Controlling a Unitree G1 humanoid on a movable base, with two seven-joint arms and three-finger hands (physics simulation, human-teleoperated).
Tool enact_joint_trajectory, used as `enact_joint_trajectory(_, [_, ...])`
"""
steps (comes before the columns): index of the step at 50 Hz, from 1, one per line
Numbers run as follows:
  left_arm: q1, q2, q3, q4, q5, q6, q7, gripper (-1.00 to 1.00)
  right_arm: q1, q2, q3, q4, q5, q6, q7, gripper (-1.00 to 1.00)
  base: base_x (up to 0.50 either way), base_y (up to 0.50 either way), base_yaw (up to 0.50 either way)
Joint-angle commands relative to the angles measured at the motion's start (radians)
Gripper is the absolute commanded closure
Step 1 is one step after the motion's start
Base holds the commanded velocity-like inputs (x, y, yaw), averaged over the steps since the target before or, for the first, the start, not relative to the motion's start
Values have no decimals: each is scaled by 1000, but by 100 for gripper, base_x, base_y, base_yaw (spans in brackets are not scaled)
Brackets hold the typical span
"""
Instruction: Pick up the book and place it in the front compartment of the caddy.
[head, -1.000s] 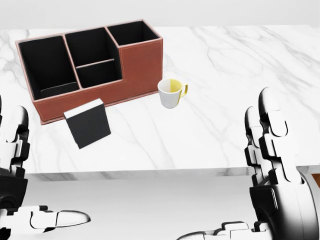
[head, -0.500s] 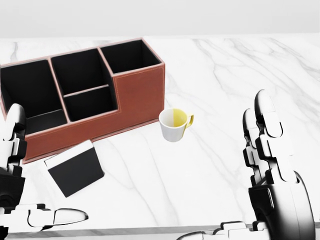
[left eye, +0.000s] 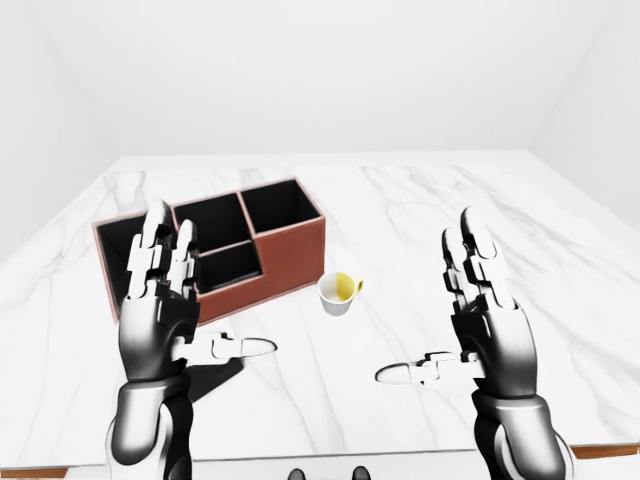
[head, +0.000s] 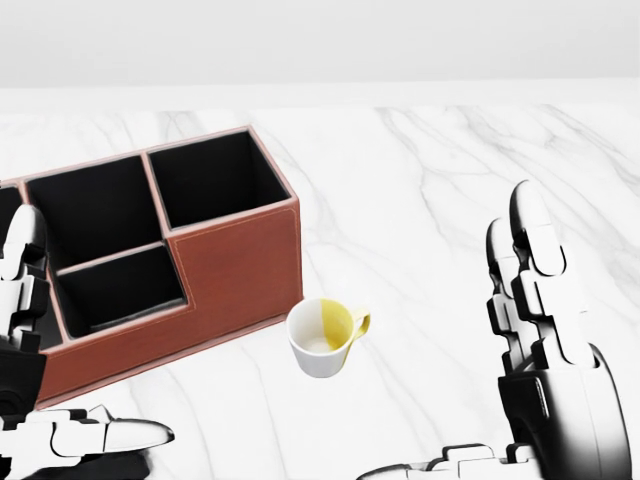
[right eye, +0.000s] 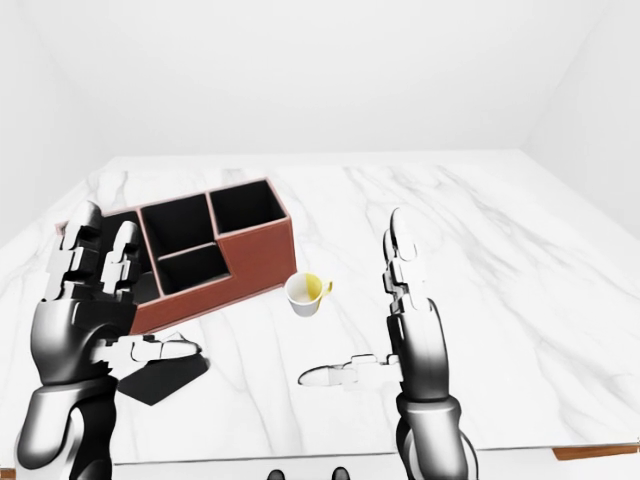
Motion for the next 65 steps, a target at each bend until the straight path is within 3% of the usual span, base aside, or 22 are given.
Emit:
enact_joint_trajectory(1, [0, 0, 6, -6, -4, 0, -2, -100, 1, -1, 5, 5, -8, 0, 1, -100, 50, 0, 0])
enact_joint_trajectory(27, [7, 0, 22, -36, -11, 0, -12, -100, 3, 0, -1, 8, -5, 0, 2, -100, 50, 0, 0])
enact_joint_trajectory(34, [33, 22, 22, -37, 141, 0, -52, -100, 4, 8, -16, 11, 19, 0, 0, -100, 14, 0, 0])
enact_joint_trajectory(36, [41, 20, 34, -48, 169, 0, -81, -100, 4, 8, -18, 9, 20, 0, -1, -100, 0, 0, 0])
enact_joint_trajectory(38, [78, 31, 43, -78, 197, 0, -156, -100, 5, 9, -22, 8, 21, 0, -1, -100, 0, 0, 0])
enact_joint_trajectory(43, [105, 6, 83, -52, 327, 0, -213, -100, 7, 11, -30, 9, 24, 0, 1, -100, 0, 0, 0])
enact_joint_trajectory(51, [101, -23, 162, -8, 412, 0, -252, -100, 6, 14, -33, 6, 22, 0, 1, -100, 0, 0, 0])
enact_joint_trajectory(52, [104, -26, 165, -16, 457, 0, -248, -100, 5, 15, -33, 5, 21, 0, 1, -100, 0, 0, 0])
enact_joint_trajectory(57, [114, -34, 185, -10, 455, 0, -287, -100, 6, 15, -38, 6, 27, 0, 2, -100, 0, 0, 0])
enact_joint_trajectory(58, [121, -35, 190, -5, 459, -3, -292, -100, 8, 15, -41, 6, 28, 0, 3, -100, 0, 0, 0])
enact_joint_trajectory(60, [123, -39, 198, 9, 481, -31, -292, -100, 8, 17, -46, 6, 30, 0, 4, -100, 0, 0, 0])
enact_joint_trajectory(61, [123, -41, 201, 24, 501, -56, -279, -100, 7, 18, -47, 7, 29, 0, 4, -100, 0, 0, 0])
enact_joint_trajectory(65, [138, -49, 204, 37, 523, -96, -286, -100, 8, 21, -54, 9, 30, 0, 5, -100, 0, 0, 0])
